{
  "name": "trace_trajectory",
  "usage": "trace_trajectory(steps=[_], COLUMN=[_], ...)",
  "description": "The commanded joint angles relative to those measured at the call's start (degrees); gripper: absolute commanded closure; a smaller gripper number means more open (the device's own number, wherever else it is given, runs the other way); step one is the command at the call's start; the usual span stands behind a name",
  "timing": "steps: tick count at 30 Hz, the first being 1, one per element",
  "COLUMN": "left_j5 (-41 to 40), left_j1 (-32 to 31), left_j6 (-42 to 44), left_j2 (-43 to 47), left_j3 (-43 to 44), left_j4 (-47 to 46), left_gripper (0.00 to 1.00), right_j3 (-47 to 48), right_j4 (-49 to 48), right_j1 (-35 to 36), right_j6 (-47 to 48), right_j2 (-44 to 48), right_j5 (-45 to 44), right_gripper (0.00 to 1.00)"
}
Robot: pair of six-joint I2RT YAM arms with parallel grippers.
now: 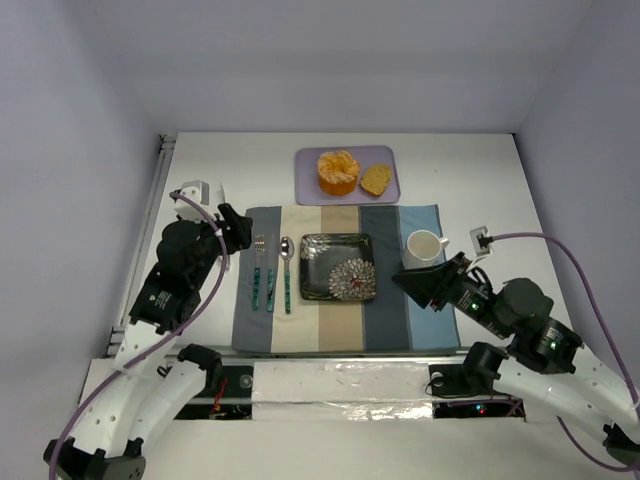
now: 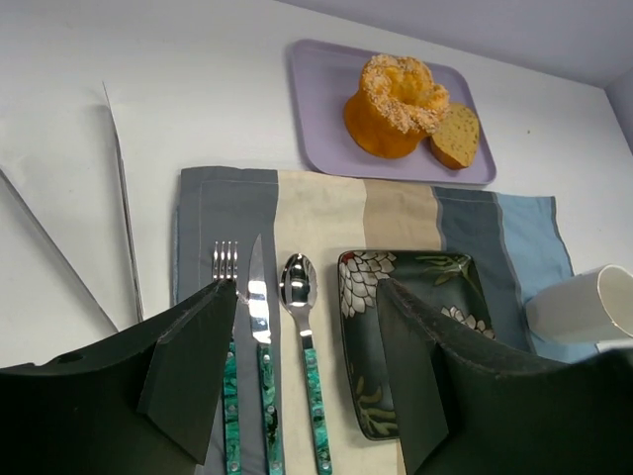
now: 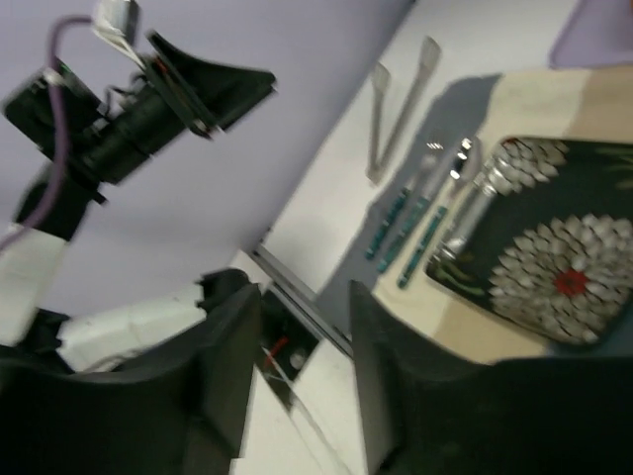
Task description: Place the bread
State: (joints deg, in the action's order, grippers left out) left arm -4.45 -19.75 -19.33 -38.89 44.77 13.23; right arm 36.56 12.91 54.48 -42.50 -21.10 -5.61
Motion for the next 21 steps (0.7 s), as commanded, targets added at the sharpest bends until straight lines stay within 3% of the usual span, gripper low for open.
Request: trace_trajectory(steps=[1,2,3,5,6,10,15,18,19,21], left_j5=[-0.6,-0.5,2.6,4.2,2.4,-5.2,-10.6,-10.6,-10.6,-11.1], left_j1=[0.5,0.5,0.5,0.5,0.5,0.5,3.1,6.9,7.9,10.2], left_j6=[1.0,1.5,1.9,3.2,3.2,4.8,4.1,3.3,3.3,3.7], left_j2=[-1.7,-2.3,-2.2,-2.1,-2.3,-8.2,-20.8,-27.1,-28.2,-31.8], left_j3=[2.8,3.0,3.5,3.5,3.9,5.5,7.3,8.0,7.9,7.6], left_j4=[-4.5,-5.1,-6.9,-8.4,-8.6,-6.6,-6.1,-7.3,-8.0,-10.0], left_gripper=[0.45,0.45,0.46,0.52,0.55,1.00,1.00,0.79,0.64,0.57], right_j3=[-1.0,-1.1,-1.3,-1.7,-1.8,-3.7,-5.0,-6.0,-6.4,-7.4], right_j4=[7.4,7.8,8.0,7.9,7.7,4.9,4.1,4.6,4.5,3.9], right_j1=[0.5,0.5,0.5,0.5,0.5,0.5,0.5,0.5,0.5,0.5], right_j6=[-1.1,-1.4,-1.6,-2.0,-2.3,-2.9,-4.0,-4.9,-5.0,-5.5], right_j2=[3.1,4.3,4.8,5.3,5.5,5.2,4.6,5.2,5.6,6.7], right_j5=[-4.1,-4.4,-4.7,-4.6,-4.2,-2.7,-1.5,-1.6,-1.6,-1.1], right_gripper=[0.60,0.67,0.84,1.00,1.00,1.00,1.00,1.00,1.00,0.98])
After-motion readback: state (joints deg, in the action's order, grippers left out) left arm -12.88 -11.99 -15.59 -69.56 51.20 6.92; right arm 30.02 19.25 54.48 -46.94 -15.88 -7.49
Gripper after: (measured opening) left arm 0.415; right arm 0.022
